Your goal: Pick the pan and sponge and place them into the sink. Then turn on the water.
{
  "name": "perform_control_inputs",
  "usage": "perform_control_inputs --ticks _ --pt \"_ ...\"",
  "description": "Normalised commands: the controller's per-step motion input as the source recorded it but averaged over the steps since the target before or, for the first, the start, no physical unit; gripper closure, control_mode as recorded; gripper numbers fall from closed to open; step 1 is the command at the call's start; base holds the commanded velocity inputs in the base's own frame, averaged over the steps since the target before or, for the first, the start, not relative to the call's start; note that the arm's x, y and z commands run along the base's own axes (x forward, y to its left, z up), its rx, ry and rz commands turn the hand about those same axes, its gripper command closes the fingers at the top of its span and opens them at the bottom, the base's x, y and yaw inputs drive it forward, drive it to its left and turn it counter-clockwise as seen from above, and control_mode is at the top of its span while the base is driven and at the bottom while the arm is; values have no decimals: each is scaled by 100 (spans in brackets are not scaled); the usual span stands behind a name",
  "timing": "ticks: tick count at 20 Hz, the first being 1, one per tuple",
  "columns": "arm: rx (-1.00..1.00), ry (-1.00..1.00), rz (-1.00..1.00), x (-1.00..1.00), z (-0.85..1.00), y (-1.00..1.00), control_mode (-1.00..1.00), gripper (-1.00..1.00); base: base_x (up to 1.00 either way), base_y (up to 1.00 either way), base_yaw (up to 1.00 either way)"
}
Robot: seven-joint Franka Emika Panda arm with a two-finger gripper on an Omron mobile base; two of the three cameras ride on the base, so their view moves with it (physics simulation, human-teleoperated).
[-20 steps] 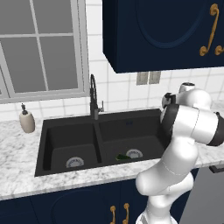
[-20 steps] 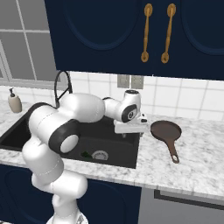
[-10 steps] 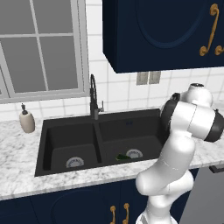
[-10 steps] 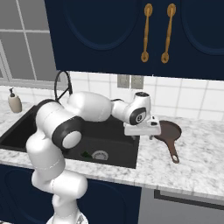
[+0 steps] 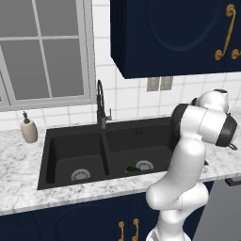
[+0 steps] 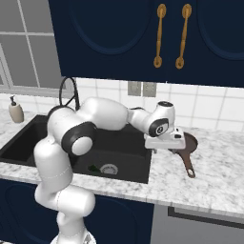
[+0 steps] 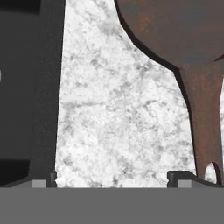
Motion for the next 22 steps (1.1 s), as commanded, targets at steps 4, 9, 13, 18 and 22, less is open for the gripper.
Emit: perform_control_inputs --ticks 4,9,13,18,22 --pt "0 0 -2 0 0 -42 -100 -100 0 0 0" --pt "0 0 -1 0 0 -43 -100 -100 0 0 0" --pt "0 0 0 0 -14 -32 -100 -100 0 0 0" --pt "0 0 0 0 -24 -18 -100 -100 0 0 0" --pt "0 0 0 0 -16 -21 -100 -100 0 0 0"
